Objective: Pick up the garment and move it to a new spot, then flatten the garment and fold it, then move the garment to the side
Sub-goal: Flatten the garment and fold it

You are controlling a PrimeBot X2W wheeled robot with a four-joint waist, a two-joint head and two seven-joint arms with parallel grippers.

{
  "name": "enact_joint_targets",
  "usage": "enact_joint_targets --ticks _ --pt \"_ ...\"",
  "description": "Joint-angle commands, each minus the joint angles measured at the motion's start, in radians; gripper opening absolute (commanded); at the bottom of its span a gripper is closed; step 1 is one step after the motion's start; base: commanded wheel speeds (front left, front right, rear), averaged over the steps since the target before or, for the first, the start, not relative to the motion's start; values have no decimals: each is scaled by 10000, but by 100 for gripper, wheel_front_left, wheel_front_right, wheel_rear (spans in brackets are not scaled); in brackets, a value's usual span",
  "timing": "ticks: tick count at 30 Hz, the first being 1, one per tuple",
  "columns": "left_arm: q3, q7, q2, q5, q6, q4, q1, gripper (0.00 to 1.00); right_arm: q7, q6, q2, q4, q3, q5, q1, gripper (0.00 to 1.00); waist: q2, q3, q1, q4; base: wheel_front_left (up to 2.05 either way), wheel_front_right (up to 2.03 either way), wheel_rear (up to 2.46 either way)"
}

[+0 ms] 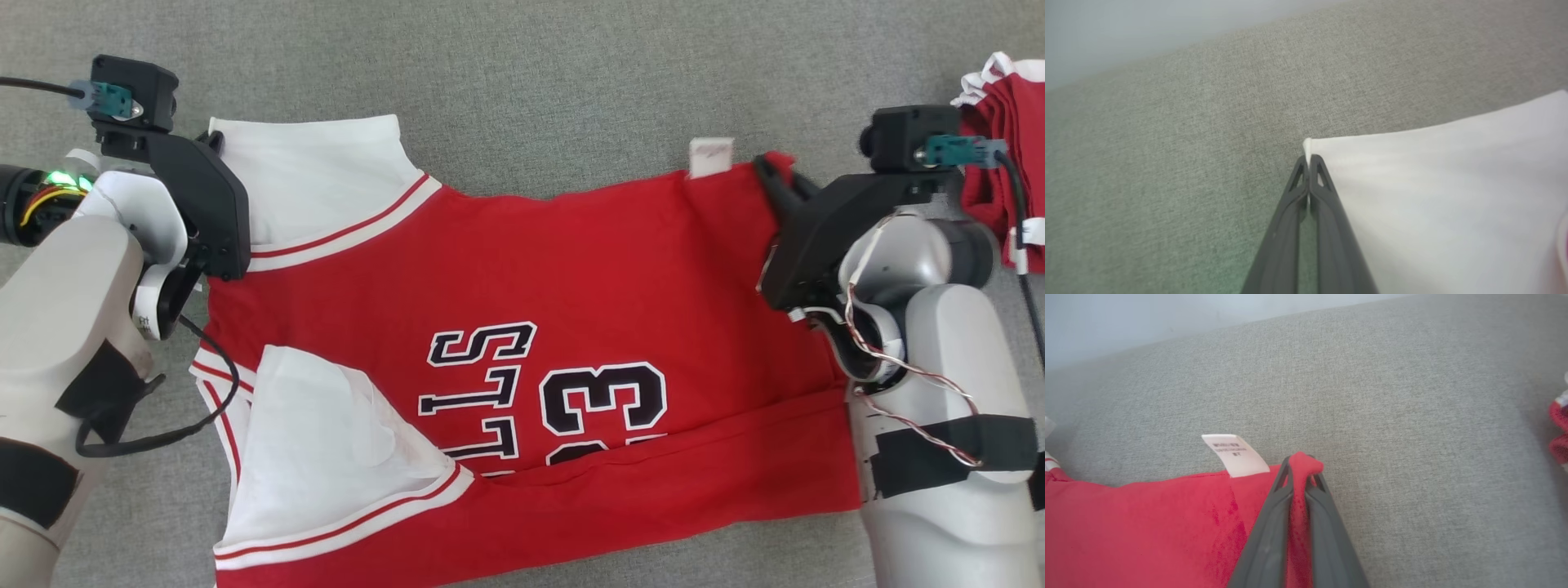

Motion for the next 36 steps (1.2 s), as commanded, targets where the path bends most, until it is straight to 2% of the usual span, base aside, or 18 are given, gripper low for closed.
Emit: enact_joint_targets --ticks 1,7,8,10,16,24,33,36 --pt "43 -260 82 55 54 -84 52 0 -311 -27 -70 -76 -134 -397 -88 0 0 -9 0 13 0 0 0" --pt "92 -658 134 94 80 -147 43 0 -1161 -27 -72 -119 -503 -1378 -56 0 0 -23 0 60 0 0 0" --pt "97 -692 140 85 72 -145 57 0 -1243 -27 -96 -101 -559 -1580 11 27 0 -27 0 72 0 0 0" --pt "97 -759 158 62 41 -131 94 0 -1407 -27 -106 -128 -799 -2019 109 100 0 -37 0 96 0 0 0" --pt "59 -834 145 0 27 -87 191 0 -1282 -27 40 -425 -1187 -2712 346 100 0 -106 0 145 0 0 0" --pt "-6 -775 49 -110 -20 -68 257 0 336 -27 60 -1010 -1582 -2969 286 100 0 -199 0 133 0 0 0" --pt "-111 -682 92 -63 -52 -122 76 0 2159 -27 273 43 -1763 -2570 -1242 100 0 -82 0 176 0 0 0" --pt "-153 -633 71 -43 -18 -170 41 0 2887 -27 261 485 -1600 -2864 -1700 100 0 -37 0 215 0 0 0"
